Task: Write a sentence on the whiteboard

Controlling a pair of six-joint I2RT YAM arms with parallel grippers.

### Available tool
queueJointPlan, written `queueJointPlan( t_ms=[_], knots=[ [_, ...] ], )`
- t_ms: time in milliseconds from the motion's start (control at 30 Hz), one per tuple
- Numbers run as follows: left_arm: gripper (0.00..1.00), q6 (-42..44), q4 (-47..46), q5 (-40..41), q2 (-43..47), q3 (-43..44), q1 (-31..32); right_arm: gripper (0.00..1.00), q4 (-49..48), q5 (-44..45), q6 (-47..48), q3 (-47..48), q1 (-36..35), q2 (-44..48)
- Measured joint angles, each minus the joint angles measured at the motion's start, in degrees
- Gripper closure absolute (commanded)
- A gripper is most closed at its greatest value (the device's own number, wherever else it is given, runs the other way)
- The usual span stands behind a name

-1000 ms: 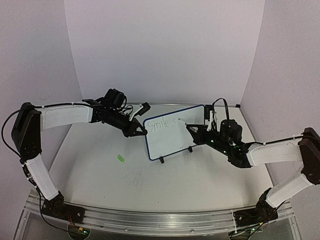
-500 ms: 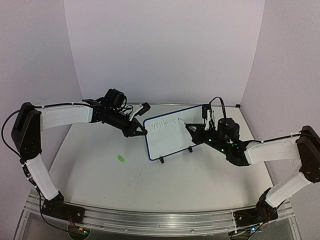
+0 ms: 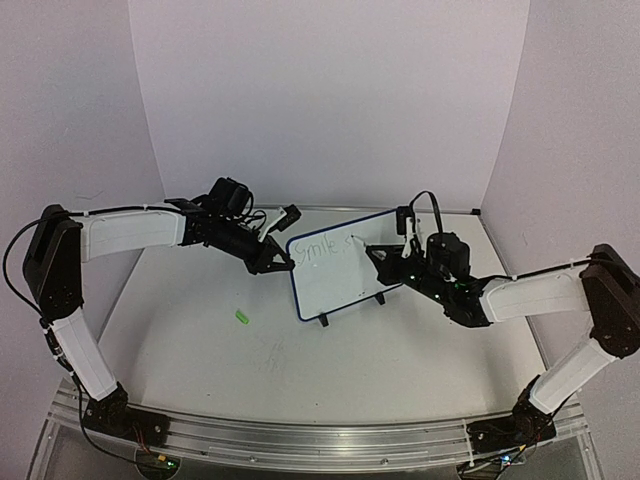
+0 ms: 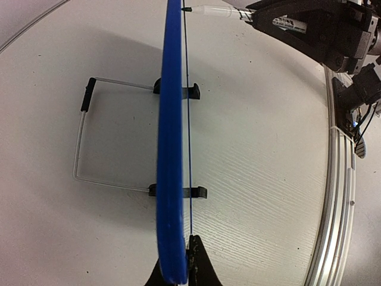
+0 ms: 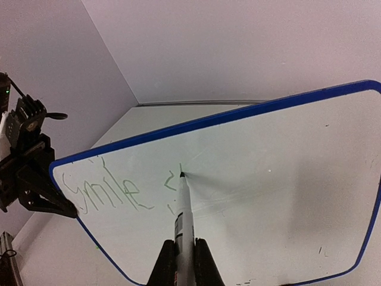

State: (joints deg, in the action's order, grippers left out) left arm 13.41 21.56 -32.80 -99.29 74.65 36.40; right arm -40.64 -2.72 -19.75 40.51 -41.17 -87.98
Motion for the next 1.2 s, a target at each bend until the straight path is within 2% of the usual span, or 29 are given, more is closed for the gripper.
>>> queueJointPlan(
  t_ms=[800, 1200],
  knots=[
    [1.0, 0.07, 0.0, 0.0, 0.0, 0.0, 0.0, 1.0, -0.01, -0.39, -4.4, -5.5, 0.0, -0.93],
    [1.0, 0.1, 0.0, 0.02, 0.0, 0.0, 0.0, 1.0, 0.46, -1.54, -3.85, -5.39, -0.02, 5.78]
  ],
)
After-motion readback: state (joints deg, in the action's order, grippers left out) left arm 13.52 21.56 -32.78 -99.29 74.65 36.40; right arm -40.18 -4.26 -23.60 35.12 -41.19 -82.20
